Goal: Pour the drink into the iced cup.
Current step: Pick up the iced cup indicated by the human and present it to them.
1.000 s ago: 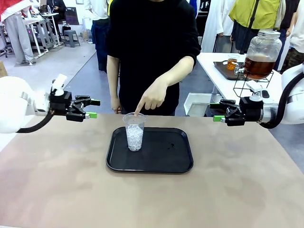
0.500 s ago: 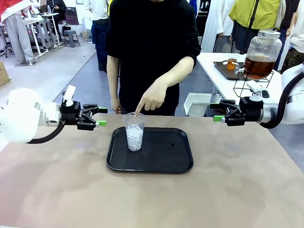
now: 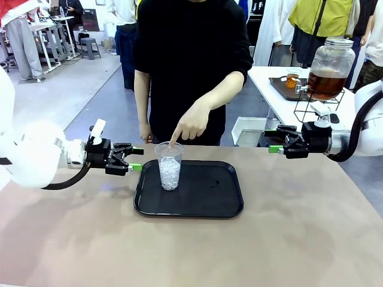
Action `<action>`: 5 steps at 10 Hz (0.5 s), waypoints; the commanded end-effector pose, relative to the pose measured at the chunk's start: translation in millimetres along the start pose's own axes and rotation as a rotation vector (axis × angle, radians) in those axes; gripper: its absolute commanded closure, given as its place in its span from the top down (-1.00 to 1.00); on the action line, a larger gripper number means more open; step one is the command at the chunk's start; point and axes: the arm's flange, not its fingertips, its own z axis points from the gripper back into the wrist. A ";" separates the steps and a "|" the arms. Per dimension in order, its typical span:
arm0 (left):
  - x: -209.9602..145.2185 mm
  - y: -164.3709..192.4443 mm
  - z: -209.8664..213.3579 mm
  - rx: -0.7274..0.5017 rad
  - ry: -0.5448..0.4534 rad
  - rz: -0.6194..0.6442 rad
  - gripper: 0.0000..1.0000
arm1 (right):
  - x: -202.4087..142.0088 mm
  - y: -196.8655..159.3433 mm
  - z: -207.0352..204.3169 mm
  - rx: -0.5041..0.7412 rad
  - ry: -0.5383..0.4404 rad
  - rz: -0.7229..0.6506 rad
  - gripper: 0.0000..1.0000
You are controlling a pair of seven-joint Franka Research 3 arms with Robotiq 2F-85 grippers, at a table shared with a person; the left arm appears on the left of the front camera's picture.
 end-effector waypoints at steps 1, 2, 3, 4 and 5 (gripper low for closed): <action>6.5 -0.1 -2.2 -0.017 0.003 -0.019 1.00 | 3.7 -2.9 -1.6 0.010 0.007 -0.006 1.00; 0.0 0.0 0.0 0.000 0.000 0.000 1.00 | 3.7 -2.9 -1.6 0.010 0.007 -0.006 1.00; 0.0 0.0 0.0 0.000 0.000 0.000 1.00 | 3.7 -2.9 -1.6 0.010 0.007 -0.006 1.00; 0.0 0.0 0.0 0.000 0.000 0.000 1.00 | 3.7 -2.9 -1.6 0.010 0.007 -0.006 1.00; 0.5 0.3 -1.2 -0.004 0.001 -0.001 1.00 | 3.7 -2.9 -1.6 0.010 0.007 -0.006 1.00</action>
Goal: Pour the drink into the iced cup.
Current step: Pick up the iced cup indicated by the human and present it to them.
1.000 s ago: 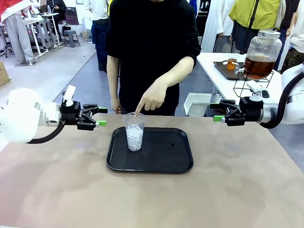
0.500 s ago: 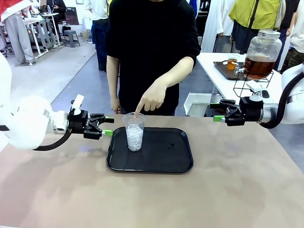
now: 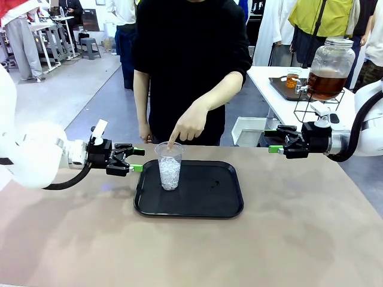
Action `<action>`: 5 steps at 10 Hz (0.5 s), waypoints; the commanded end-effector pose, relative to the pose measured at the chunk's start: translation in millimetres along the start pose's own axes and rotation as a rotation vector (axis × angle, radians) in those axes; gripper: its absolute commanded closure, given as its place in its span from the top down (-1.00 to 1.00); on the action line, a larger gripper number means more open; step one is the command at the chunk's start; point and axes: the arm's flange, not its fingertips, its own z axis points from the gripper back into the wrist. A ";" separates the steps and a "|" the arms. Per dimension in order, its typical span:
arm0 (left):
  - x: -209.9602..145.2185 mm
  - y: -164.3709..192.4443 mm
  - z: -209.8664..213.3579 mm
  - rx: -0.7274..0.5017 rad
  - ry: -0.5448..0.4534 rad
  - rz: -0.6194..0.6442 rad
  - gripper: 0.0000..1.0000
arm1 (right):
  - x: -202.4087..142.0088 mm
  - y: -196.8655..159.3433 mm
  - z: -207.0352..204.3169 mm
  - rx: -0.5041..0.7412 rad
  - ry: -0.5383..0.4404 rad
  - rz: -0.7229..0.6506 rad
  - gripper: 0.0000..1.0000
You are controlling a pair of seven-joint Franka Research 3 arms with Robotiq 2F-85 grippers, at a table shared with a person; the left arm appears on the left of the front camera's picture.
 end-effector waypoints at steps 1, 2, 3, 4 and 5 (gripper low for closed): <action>4.0 -3.0 -3.1 -0.006 0.004 -0.005 1.00 | 3.7 -2.8 -1.6 0.010 0.007 -0.006 1.00; 4.0 -7.6 -11.1 -0.020 -0.002 -0.003 1.00 | 3.7 -2.8 -1.6 0.010 0.007 -0.006 1.00; 1.7 -10.0 -18.4 -0.026 0.006 -0.009 1.00 | 3.7 -2.8 -1.6 0.010 0.007 -0.006 1.00; -1.6 -11.7 -24.3 -0.034 0.003 -0.007 1.00 | 3.7 -2.8 -1.6 0.010 0.007 -0.006 1.00; -5.0 -12.3 -29.6 -0.030 0.007 -0.010 1.00 | 3.7 -2.8 -1.6 0.010 0.007 -0.006 1.00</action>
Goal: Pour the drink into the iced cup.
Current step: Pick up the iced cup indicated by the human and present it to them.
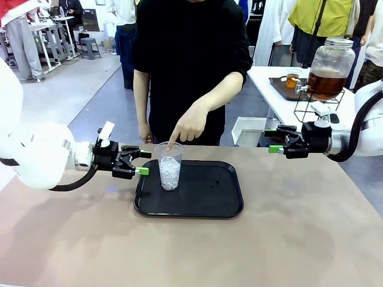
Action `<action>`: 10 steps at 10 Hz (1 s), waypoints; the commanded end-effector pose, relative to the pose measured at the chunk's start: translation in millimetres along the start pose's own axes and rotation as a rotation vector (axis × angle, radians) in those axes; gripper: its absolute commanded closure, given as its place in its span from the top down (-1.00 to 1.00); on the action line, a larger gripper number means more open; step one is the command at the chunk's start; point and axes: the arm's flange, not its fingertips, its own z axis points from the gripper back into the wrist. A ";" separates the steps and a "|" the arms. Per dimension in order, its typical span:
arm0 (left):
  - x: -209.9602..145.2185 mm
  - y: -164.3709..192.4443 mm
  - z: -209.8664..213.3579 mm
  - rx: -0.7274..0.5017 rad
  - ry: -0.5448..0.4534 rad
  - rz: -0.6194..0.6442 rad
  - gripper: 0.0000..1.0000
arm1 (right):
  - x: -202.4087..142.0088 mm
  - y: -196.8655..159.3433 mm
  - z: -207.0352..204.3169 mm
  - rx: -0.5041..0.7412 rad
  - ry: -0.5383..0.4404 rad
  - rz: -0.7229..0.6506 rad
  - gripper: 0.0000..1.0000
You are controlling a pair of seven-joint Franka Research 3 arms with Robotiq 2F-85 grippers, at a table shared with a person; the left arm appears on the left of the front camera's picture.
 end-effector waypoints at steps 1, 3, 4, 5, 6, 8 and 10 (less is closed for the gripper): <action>-8.2 -2.4 -8.7 0.024 0.019 -0.021 1.00 | 3.6 -2.8 -1.6 0.010 0.007 -0.006 1.00; -13.5 -1.1 -15.5 0.021 0.016 -0.019 1.00 | 3.6 -2.8 -1.6 0.010 0.007 -0.006 1.00; -15.8 -0.9 -18.4 0.028 0.019 -0.025 1.00 | 3.6 -2.8 -1.6 0.010 0.007 -0.006 1.00; -19.1 0.7 -22.3 0.040 0.022 -0.027 1.00 | 3.6 -2.8 -1.6 0.010 0.007 -0.006 1.00; -20.7 3.3 -25.7 0.052 0.032 -0.034 1.00 | 3.6 -2.8 -1.6 0.010 0.007 -0.006 1.00; -21.4 4.5 -32.0 0.040 0.026 -0.027 1.00 | 3.6 -2.8 -1.6 0.010 0.007 -0.006 1.00; -22.1 6.2 -34.1 0.049 0.024 -0.031 1.00 | 3.6 -2.8 -1.6 0.010 0.007 -0.006 1.00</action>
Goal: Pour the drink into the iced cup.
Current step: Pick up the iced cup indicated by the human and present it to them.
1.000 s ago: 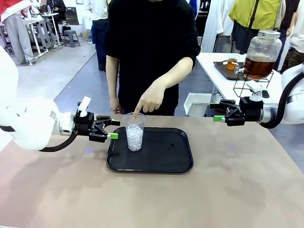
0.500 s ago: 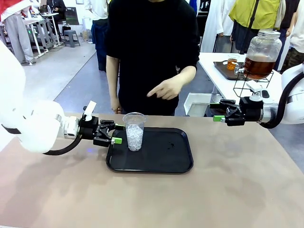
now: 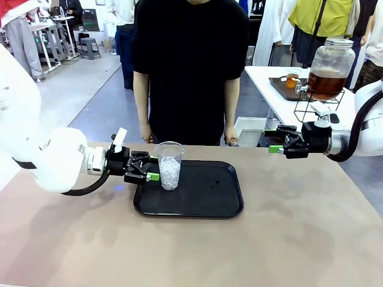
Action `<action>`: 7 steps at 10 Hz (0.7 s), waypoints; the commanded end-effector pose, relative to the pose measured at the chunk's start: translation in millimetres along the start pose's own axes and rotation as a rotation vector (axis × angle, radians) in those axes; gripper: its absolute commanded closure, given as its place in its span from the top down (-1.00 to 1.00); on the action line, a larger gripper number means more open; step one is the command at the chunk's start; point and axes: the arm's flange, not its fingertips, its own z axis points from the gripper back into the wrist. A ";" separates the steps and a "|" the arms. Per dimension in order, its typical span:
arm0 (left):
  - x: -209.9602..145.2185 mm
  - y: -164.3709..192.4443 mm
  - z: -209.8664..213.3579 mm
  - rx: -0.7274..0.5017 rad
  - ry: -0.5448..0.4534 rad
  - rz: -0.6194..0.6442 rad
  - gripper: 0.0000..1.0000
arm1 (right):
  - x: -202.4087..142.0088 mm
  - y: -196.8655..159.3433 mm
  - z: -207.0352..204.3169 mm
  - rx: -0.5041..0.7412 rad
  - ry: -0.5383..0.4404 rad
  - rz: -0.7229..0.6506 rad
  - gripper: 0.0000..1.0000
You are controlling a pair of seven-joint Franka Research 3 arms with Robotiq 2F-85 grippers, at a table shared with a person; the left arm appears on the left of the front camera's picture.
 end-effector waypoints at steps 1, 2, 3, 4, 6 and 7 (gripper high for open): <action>-4.9 1.8 -5.1 0.041 -0.014 -0.040 1.00 | 3.6 -2.8 -1.6 0.010 0.007 -0.006 1.00; -5.6 1.7 -6.3 0.038 -0.017 -0.040 1.00 | 3.6 -2.8 -1.6 0.010 0.007 -0.006 1.00; -6.0 2.3 -8.6 0.040 -0.019 -0.038 1.00 | 3.6 -2.8 -1.6 0.010 0.007 -0.006 1.00; -5.9 3.5 -11.3 0.043 -0.019 -0.037 1.00 | 3.6 -2.8 -1.6 0.010 0.007 -0.006 1.00; -5.8 5.7 -16.4 0.054 -0.020 -0.032 1.00 | 3.6 -2.8 -1.6 0.010 0.007 -0.006 1.00; -5.0 6.3 -18.5 0.057 -0.021 -0.030 1.00 | 3.6 -2.8 -1.6 0.010 0.007 -0.006 1.00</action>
